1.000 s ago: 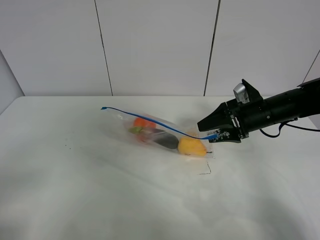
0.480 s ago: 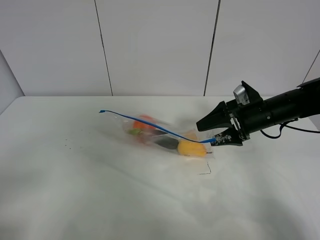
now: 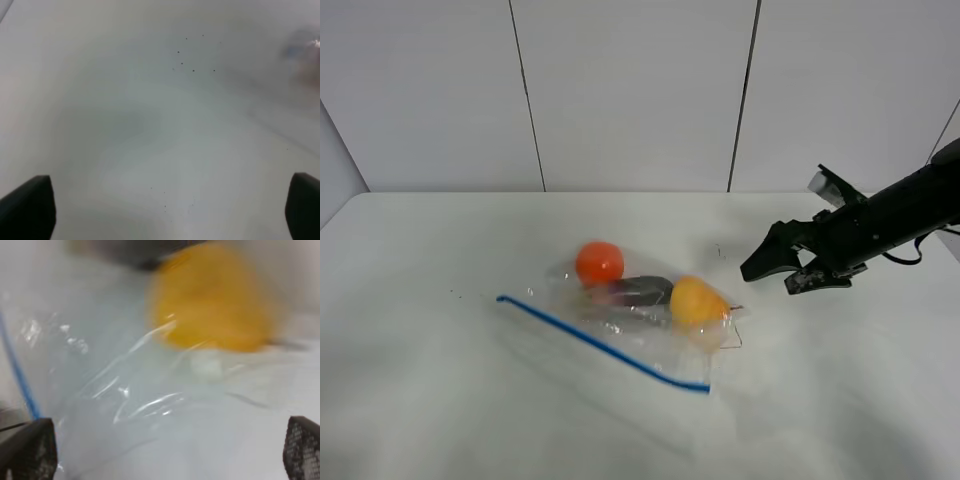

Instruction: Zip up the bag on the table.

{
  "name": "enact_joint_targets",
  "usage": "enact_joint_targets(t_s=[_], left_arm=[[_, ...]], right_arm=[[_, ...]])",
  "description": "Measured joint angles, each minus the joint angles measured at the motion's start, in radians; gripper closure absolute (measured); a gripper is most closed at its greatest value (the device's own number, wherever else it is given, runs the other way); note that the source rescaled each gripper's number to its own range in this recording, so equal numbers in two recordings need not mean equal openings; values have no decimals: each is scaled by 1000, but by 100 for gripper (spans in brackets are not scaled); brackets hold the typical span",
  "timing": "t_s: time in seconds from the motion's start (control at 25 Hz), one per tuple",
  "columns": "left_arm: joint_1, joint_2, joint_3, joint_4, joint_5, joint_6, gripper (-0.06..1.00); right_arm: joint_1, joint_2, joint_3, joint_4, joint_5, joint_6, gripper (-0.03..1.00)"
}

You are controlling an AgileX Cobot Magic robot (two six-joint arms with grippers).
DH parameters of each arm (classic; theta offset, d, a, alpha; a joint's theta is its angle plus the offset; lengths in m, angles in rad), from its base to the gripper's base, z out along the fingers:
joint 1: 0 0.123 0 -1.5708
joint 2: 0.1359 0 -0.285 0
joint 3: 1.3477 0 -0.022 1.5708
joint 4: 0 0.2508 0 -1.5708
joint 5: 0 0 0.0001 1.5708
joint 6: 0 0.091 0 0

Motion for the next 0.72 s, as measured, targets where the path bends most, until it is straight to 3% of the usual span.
enact_joint_targets(t_s=[0.16,0.36,0.48,0.72], left_arm=[[0,0,0,0,0,0,-5],[0,0,0,0,0,0,-5],[0,0,0,0,0,0,-5],[0,0,0,0,0,0,-5]], right_arm=[[0,-92,0,-274,-108,207,-3],[0,-216,1,-585,-121,412,-3],[0,-300,1,-663,-102,448,-3],[0,-492,16,-696,-25,449,-3]])
